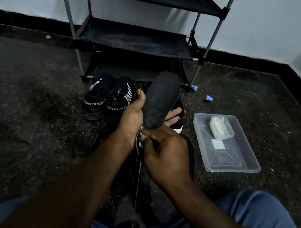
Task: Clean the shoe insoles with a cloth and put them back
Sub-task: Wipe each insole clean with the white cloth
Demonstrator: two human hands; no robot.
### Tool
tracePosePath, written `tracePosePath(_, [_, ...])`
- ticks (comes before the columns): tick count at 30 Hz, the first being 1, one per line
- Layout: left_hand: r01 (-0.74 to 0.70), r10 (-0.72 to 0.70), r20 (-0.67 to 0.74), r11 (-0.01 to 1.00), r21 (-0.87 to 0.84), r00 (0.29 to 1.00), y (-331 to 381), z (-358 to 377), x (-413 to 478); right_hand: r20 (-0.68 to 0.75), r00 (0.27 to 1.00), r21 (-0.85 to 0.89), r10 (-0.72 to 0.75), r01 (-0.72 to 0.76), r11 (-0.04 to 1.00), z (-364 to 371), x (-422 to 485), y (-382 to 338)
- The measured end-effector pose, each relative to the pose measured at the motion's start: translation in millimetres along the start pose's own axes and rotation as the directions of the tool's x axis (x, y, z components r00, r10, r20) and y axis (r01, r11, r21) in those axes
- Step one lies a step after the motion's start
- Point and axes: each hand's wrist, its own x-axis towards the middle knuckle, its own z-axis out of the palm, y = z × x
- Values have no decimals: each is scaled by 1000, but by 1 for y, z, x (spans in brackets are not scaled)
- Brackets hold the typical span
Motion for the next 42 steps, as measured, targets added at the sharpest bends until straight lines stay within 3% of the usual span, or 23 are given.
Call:
tracePosePath(5, [1,2,-41,997,72,999,2,0,-5,-74,996,-198,-46,31,980,10,27,1])
tracePosePath(10, [8,8,-60,966,257,998,-1,-1,-5,-88,996,-246,6,-27,969,6,70,4])
tracePosePath(14, [15,3,-77,972,236,997,6,-4,-4,33,998,-173,57,-51,984,1,74,-5])
tracePosePath(18, [-31,31,-16,999,35,999,13,-2,-6,138,990,-96,32,-19,995,-1,45,-14])
tracePosePath(25, [-54,50,-29,990,-129,998,13,-5,0,80,992,107,94,-102,989,-2,0,-17])
tracePosePath(32, [-155,138,-201,985,-72,970,16,-1,4,14,993,73,117,-118,990,10,17,-14])
tracePosePath(37, [-191,192,-359,981,39,913,19,-2,5,55,988,55,146,-149,987,17,28,-6])
tracePosePath(39, [-166,176,-368,984,59,913,16,-1,4,49,988,35,148,-150,988,19,30,-2])
tracePosePath(42, [-114,137,-270,988,102,953,9,3,-3,42,981,16,188,-189,982,16,38,0])
